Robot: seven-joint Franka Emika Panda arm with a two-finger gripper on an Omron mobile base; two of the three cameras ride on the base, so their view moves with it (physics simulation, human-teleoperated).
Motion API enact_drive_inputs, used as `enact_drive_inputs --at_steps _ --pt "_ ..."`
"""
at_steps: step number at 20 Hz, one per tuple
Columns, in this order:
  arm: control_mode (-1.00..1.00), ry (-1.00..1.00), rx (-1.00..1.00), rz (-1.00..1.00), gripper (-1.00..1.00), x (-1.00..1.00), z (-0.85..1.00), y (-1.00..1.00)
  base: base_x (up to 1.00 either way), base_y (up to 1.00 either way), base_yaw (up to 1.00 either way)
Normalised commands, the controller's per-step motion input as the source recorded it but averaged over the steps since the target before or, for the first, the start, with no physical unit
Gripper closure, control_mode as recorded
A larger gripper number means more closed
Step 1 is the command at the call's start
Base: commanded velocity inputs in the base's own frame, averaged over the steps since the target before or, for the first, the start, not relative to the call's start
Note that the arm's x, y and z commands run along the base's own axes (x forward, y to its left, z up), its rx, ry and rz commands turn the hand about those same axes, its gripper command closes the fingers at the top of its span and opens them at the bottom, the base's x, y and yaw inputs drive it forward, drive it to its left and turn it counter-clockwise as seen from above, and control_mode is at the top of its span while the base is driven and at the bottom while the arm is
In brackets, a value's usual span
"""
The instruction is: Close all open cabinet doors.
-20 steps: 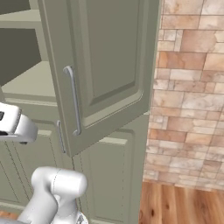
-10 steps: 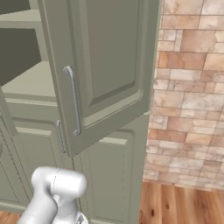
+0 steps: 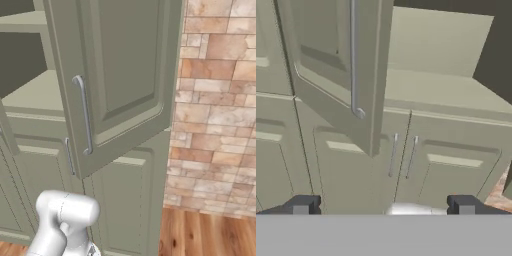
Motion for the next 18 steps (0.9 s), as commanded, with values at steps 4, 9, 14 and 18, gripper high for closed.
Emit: enact_drive_inputs --at_steps 4,9,14,18 --pt "-1.00 -0.20 0.00 0.00 -1.00 0.13 0.00 0.42 0.00 0.00 0.00" --pt "-1.00 -0.16 0.00 -0.01 -1.00 0.23 0.00 0.36 0.00 0.00 0.00" --pt "-1.00 -0.12 0.00 -0.06 -1.00 0.29 0.00 0.36 0.00 0.00 0.00" --pt "-1.00 -0.12 0.00 -0.09 -1.00 0.52 0.00 0.32 0.00 0.00 0.00"
